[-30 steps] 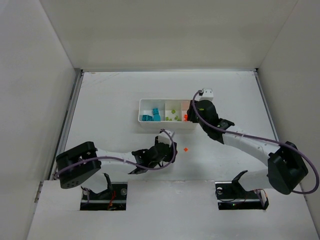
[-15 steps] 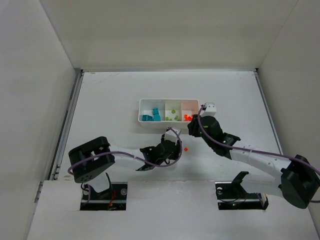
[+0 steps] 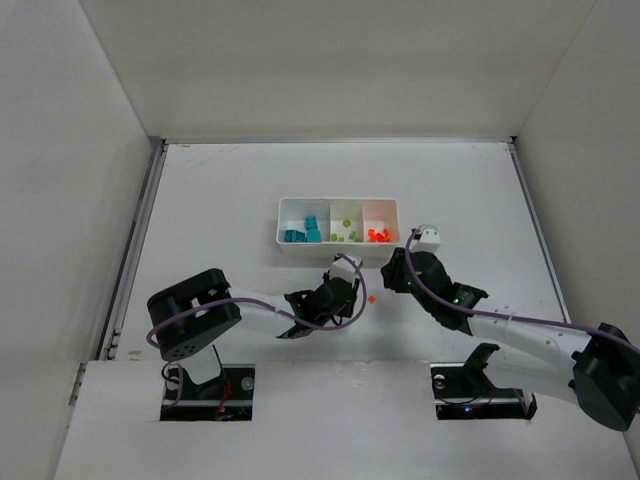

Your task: Sort the legos into containers by color

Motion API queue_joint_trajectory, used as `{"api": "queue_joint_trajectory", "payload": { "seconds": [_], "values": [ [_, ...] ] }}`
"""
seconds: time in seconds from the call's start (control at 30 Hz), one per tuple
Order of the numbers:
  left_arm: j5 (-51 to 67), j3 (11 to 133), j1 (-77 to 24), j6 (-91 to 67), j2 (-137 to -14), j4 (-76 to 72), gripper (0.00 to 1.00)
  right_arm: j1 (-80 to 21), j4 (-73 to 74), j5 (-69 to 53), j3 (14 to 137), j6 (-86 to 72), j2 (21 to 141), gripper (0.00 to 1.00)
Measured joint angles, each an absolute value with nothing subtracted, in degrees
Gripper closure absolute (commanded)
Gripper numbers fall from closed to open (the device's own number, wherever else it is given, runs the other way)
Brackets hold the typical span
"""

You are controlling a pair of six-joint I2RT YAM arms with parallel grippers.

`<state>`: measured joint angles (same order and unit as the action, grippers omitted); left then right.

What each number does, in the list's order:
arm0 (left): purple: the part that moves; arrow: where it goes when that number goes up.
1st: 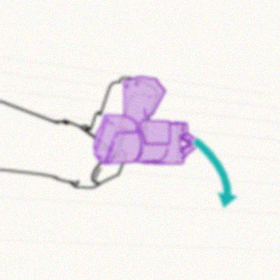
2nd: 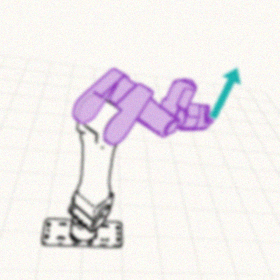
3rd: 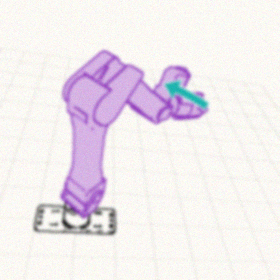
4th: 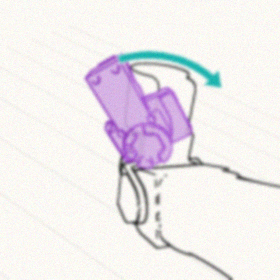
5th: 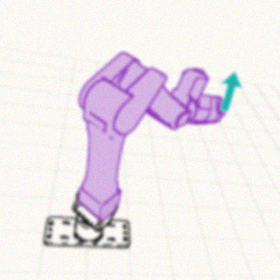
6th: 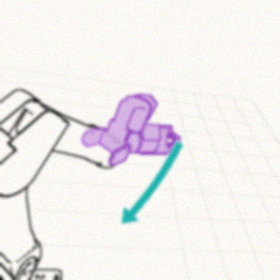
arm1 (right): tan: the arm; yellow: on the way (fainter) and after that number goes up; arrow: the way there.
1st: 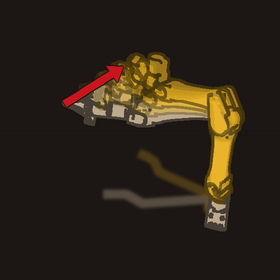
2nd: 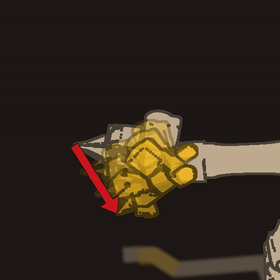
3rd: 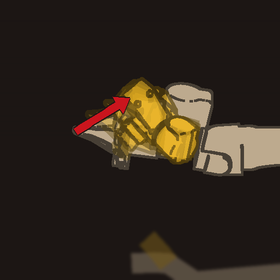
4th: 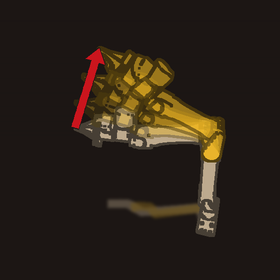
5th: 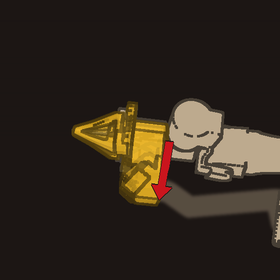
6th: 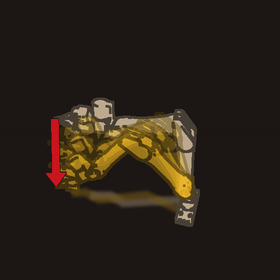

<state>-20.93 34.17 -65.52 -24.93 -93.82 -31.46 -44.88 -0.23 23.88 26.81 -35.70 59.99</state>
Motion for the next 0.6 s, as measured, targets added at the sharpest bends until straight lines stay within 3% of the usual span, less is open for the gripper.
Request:
{"api": "queue_joint_trajectory", "payload": {
  "seconds": [0.6],
  "values": [
    [-20.75,36.27,-58.54,-24.95,-82.54,-30.5,0.77,-54.11,2.74,25.32,24.91,-40.82,58.39,0.6]
  ]
}}
